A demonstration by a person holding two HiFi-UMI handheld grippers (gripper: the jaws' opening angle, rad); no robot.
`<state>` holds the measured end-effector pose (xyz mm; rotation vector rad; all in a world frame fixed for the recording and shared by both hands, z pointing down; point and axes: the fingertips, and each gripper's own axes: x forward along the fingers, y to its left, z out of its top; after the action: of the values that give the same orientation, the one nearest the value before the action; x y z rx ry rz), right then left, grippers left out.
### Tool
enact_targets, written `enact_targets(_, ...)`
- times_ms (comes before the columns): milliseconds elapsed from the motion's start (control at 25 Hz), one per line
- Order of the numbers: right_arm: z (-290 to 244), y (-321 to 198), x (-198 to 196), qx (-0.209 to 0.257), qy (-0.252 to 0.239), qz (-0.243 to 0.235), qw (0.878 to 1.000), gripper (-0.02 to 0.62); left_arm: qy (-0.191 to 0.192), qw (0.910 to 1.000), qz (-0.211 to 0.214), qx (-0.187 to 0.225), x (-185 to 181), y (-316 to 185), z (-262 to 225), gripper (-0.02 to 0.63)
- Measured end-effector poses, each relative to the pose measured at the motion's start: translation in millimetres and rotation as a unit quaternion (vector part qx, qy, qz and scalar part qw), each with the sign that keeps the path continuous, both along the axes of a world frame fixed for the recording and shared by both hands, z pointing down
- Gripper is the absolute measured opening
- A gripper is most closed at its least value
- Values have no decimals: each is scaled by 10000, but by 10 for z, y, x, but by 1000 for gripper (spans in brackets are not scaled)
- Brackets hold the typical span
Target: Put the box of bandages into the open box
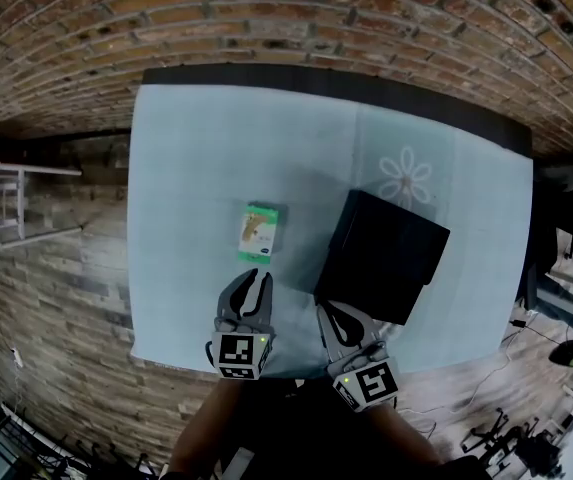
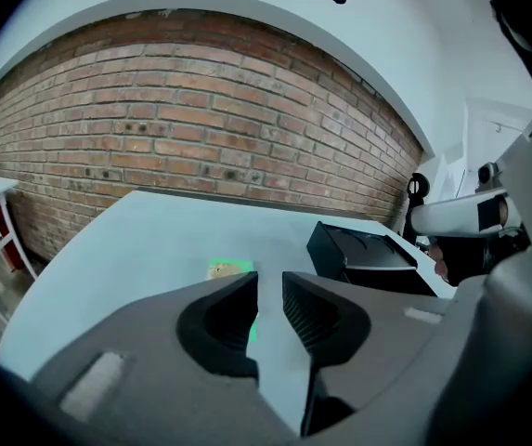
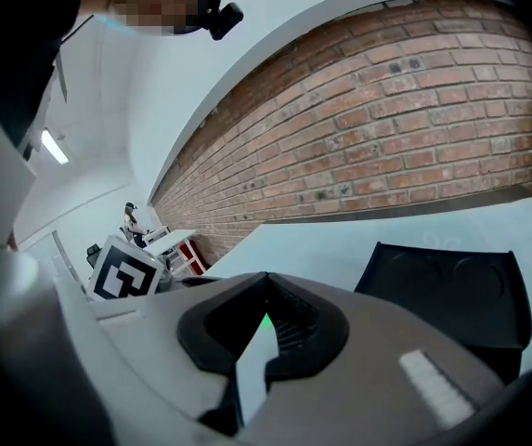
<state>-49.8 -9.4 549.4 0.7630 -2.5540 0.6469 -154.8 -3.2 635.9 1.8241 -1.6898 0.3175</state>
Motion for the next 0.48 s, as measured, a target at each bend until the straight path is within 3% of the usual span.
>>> enact_targets(120, 62, -10, -28, -72, 24, 7, 10000, 2, -73, 9995, 54, -299, -52, -8, 193, 152)
enact_targets(320, 143, -10, -44, -202, 38, 38, 9998, 2, -173, 9981, -51, -597, -152, -19, 441, 163)
enact_targets(480, 202, -12, -57, -254, 41, 33, 9997, 2, -130, 9956, -103, -917, -178, 4, 645, 221)
